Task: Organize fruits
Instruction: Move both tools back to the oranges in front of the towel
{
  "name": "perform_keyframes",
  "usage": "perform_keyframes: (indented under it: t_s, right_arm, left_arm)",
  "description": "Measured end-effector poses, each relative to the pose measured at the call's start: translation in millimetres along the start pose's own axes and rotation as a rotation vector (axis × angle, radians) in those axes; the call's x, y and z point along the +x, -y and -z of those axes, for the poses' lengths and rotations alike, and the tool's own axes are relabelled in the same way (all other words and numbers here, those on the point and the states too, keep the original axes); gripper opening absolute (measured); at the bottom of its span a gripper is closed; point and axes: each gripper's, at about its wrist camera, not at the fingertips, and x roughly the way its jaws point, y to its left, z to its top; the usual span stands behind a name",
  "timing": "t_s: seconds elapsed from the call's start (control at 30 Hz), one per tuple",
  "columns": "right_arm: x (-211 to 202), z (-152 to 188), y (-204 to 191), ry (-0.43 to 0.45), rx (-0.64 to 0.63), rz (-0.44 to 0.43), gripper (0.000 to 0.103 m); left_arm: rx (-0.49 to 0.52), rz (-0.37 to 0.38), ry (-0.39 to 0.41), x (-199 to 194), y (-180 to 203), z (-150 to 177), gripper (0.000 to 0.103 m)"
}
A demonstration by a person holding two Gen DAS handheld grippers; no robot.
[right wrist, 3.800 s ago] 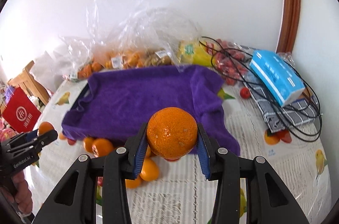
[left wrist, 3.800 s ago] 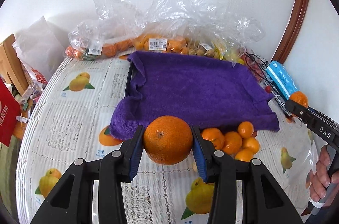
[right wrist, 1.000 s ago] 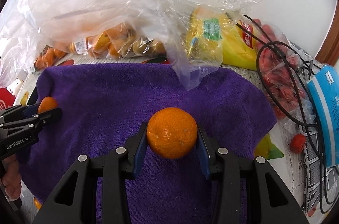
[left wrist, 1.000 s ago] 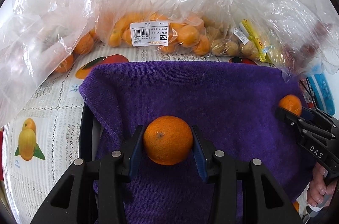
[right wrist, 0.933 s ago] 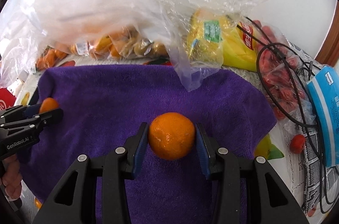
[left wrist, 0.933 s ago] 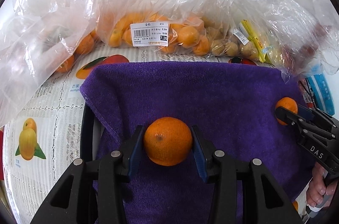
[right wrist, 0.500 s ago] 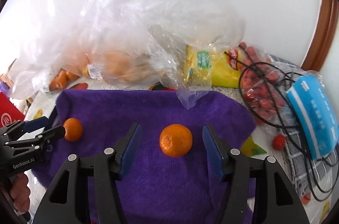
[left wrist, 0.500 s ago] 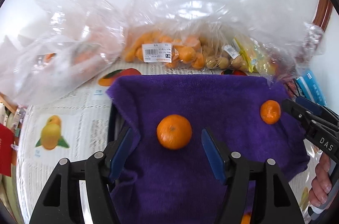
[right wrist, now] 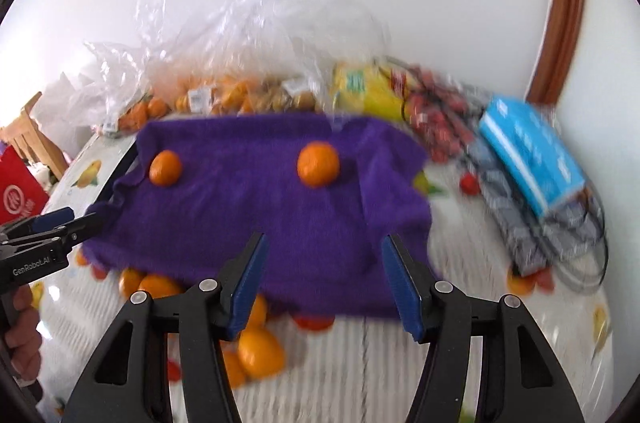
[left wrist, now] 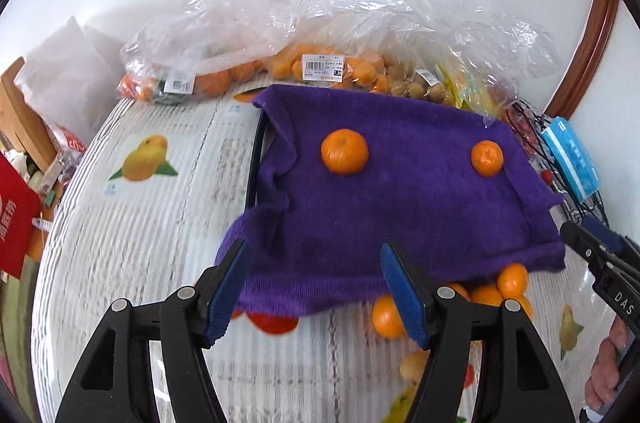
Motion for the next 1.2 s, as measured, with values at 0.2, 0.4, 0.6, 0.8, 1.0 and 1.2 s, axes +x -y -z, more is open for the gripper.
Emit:
perform_keyframes:
  t_s: [0.2,0.4,0.6,0.8,1.0,1.2]
  right_arm:
    - [-18.3,31.7,-11.6,0.003,-0.042,-0.003,0.058]
    - [-7.0,56.2,-29.8,-0.027,-0.073,-0.024,0.049]
    - [10.8,63.7,-34.0,-0.067,-0.043,-0.047,0.038]
    - [14.8,63.7,-23.4,-0.113,-0.028,-0.08,0.037]
    - [16.0,67.3,-23.5,-0.116,-0.047,-0.083,0.037]
    - [26.2,65.1,-24.4,-0.108,-0.042,-0.111,0.037]
  left_arm:
    - [-0.023,0.011,-0.013,-14.6,-11.5,28.3,0.066]
    - [-0.039,0.01,-0.032,-18.9,-28.7,54.6,0.066]
    - [-0.062,-0.006,-0.054,-19.3,-46.5,69.0,0.066]
    - [-0.069,-0.001,-0.05,-21.9,-50.8,70.0,0.066]
    - [-0.07,0.019,-0.039,-22.5,-46.8,68.0,0.066]
    - [-0.047,0.019,-0.051,-19.0,-40.8,69.3,0.066]
